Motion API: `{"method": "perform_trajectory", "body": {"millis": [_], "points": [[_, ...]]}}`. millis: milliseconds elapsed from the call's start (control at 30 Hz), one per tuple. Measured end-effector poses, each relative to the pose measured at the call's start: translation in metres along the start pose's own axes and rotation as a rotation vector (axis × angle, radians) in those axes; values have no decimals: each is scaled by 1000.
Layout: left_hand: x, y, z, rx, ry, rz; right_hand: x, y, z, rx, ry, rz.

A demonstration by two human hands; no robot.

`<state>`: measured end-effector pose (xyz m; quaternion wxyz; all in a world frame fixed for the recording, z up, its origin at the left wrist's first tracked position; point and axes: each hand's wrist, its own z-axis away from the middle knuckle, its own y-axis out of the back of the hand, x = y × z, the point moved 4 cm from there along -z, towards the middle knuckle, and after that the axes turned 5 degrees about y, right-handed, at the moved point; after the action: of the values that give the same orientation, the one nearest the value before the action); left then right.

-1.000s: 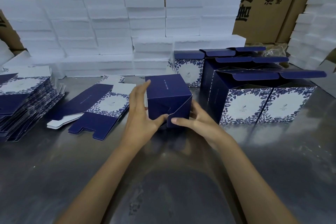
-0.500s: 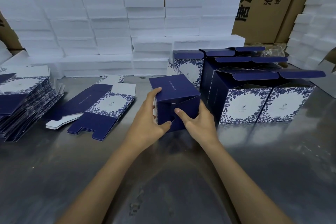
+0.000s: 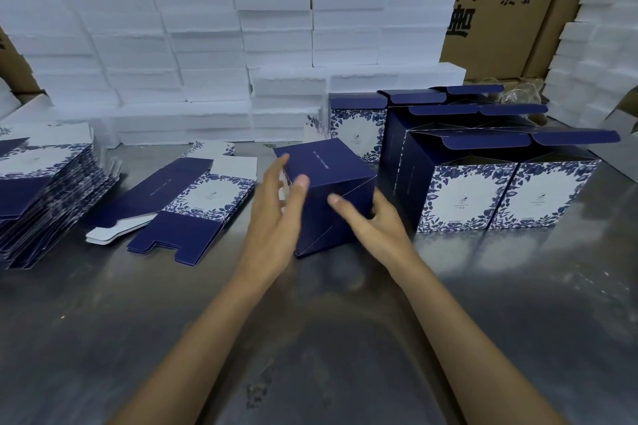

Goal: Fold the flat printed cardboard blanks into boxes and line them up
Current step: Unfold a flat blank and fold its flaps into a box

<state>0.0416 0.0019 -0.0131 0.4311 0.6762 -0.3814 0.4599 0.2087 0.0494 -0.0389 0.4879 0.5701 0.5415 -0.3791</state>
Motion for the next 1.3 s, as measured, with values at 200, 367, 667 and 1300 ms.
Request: {"method": "perform_trajectory", "body": {"millis": [200, 367, 667, 1300], "points": [[-14, 15, -15, 131, 213, 221, -7, 1, 2, -51, -140, -201], [-14, 20, -11, 219, 305, 241, -12, 2, 2, -31, -197, -291], [15, 31, 0, 342, -50, 302, -15, 17, -7, 32, 41, -234], [27, 18, -1, 44, 61, 134, -37, -3, 12, 30, 19, -186]]}}
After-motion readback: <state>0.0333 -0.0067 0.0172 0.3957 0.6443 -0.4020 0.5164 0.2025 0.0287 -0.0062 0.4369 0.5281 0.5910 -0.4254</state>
